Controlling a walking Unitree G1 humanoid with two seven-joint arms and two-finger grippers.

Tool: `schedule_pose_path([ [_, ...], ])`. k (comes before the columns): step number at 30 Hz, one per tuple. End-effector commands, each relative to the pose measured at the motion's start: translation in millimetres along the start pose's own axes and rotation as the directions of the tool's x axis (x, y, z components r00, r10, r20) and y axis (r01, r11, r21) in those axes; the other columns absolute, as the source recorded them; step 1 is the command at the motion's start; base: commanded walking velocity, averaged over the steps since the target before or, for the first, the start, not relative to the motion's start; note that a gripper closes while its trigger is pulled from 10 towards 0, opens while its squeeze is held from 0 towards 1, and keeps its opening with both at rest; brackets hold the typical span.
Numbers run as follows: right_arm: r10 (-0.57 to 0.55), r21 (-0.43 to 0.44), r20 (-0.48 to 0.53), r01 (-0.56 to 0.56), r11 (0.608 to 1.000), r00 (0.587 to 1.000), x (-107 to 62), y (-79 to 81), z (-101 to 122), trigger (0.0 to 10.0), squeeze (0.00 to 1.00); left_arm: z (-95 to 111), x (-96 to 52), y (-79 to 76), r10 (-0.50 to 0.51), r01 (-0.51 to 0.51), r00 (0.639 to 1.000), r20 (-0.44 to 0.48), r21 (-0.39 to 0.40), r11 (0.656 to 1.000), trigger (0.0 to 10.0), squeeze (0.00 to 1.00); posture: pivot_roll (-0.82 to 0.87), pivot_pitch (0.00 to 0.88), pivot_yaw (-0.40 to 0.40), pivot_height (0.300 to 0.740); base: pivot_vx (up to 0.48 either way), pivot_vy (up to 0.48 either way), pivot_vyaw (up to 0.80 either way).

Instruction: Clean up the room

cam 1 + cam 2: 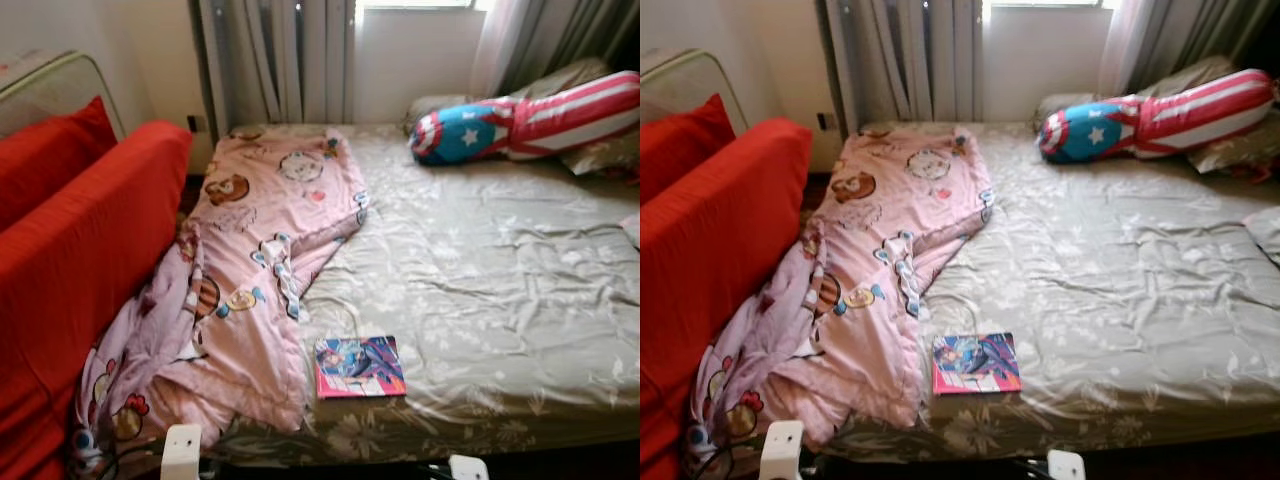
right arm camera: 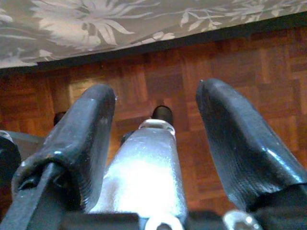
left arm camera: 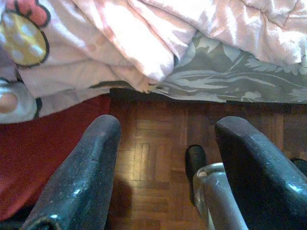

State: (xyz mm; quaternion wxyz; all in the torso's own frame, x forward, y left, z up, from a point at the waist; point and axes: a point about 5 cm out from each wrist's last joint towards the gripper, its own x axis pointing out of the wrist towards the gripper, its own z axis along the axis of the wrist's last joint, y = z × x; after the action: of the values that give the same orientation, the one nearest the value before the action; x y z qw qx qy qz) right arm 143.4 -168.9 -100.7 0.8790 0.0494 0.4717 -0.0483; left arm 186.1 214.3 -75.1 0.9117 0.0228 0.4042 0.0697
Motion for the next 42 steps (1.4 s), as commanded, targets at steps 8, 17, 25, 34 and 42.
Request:
schedule_pose_path([
  [8,-0.018,-0.028,-0.005,0.018,0.999,1.0,-1.2,-8.6,-2.2,10.0,0.0,3.6,1.0,-5.4,-0.018,0.018,1.0,0.012,-0.009,1.0,10.0,0.0,-0.03,0.0,0.0,0.74,0.0,0.0,0.36],
  [17,-0.029,0.004,-0.004,0.029,1.0,1.0,-1.7,-10.9,-3.2,10.0,0.0,3.7,1.1,-6.3,-0.021,0.021,1.0,0.012,-0.011,1.0,10.0,0.0,-0.03,0.0,-0.002,0.74,0.055,0.0,0.32],
  [25,-0.02,-0.018,0.004,0.02,1.0,1.0,-1.7,-10.3,-2.3,10.0,0.0,3.9,1.0,-6.1,-0.021,0.021,1.0,0.014,-0.011,1.0,10.0,0.0,-0.03,0.0,-0.002,0.74,0.259,0.0,0.06],
  [34,-0.019,-0.002,-0.001,0.019,1.0,1.0,-2.0,-10.6,-3.5,10.0,0.0,3.7,0.9,-6.6,-0.021,0.021,1.0,0.016,-0.011,1.0,10.0,0.0,-0.03,0.0,-0.003,0.74,0.262,0.0,0.53],
  [42,-0.021,0.005,0.005,0.021,1.0,1.0,-2.0,-10.7,-3.2,10.0,0.0,4.5,1.0,-6.2,-0.019,0.02,1.0,0.02,-0.008,1.0,10.0,0.0,-0.03,0.0,-0.002,0.74,0.194,0.0,0.0],
])
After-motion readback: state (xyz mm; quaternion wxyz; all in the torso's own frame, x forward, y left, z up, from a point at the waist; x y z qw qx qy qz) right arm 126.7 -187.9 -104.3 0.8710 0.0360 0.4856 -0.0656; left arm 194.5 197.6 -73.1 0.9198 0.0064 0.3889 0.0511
